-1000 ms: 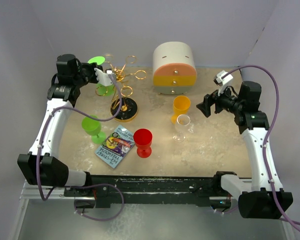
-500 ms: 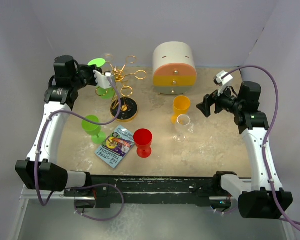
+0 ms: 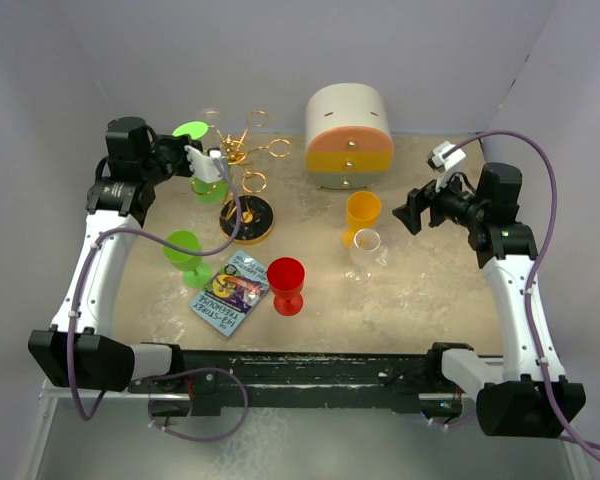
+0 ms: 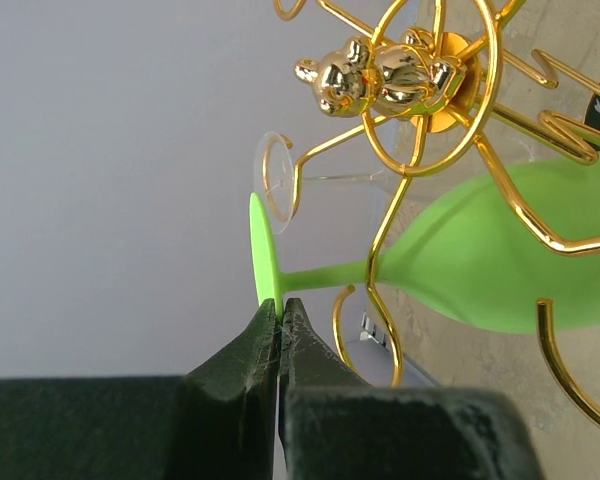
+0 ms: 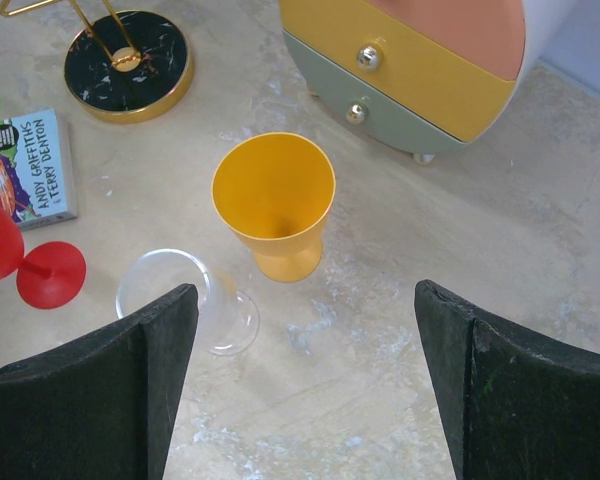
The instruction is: Place the wine glass upside down on the wine glass rack
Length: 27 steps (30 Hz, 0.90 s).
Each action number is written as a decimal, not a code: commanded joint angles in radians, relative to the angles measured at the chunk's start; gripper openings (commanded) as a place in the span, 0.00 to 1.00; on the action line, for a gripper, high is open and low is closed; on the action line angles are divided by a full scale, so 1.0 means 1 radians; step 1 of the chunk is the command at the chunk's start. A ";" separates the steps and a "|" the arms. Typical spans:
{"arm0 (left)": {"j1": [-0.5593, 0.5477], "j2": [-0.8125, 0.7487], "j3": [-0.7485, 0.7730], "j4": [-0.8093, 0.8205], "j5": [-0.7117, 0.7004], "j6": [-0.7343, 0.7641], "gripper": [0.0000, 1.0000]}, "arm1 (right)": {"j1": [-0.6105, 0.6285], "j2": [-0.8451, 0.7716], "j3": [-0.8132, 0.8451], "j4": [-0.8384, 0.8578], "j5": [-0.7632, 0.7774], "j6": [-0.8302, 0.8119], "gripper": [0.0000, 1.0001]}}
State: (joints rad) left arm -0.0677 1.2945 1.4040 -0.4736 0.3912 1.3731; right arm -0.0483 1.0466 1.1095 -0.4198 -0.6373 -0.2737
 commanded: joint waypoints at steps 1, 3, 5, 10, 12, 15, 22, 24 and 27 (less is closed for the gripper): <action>-0.004 -0.043 -0.023 0.040 -0.007 0.016 0.00 | -0.005 -0.005 0.000 0.029 0.007 -0.007 0.91; -0.004 -0.048 -0.036 0.049 -0.014 0.016 0.00 | -0.005 -0.005 -0.002 0.030 0.009 -0.006 0.91; -0.005 -0.049 -0.046 0.051 -0.020 0.017 0.00 | -0.005 -0.004 -0.002 0.029 0.011 -0.007 0.91; -0.004 -0.059 -0.072 0.061 -0.031 0.029 0.00 | -0.005 -0.003 -0.002 0.028 0.011 -0.007 0.91; -0.004 -0.062 -0.077 0.059 -0.034 0.031 0.00 | -0.005 -0.004 -0.002 0.027 0.013 -0.007 0.91; -0.004 -0.071 -0.078 0.052 -0.040 0.027 0.00 | -0.005 -0.003 -0.002 0.026 0.012 -0.007 0.91; -0.004 -0.092 -0.090 0.040 -0.067 0.018 0.00 | -0.005 -0.003 -0.002 0.025 0.014 -0.009 0.91; -0.004 -0.096 -0.098 0.041 -0.081 0.019 0.00 | -0.005 -0.003 -0.003 0.023 0.015 -0.007 0.91; -0.004 -0.102 -0.111 0.044 -0.102 0.021 0.00 | -0.005 -0.004 -0.004 0.021 0.018 -0.008 0.91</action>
State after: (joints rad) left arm -0.0681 1.2213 1.3087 -0.4610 0.3149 1.3827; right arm -0.0483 1.0470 1.1057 -0.4202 -0.6300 -0.2737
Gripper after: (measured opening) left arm 0.010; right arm 0.911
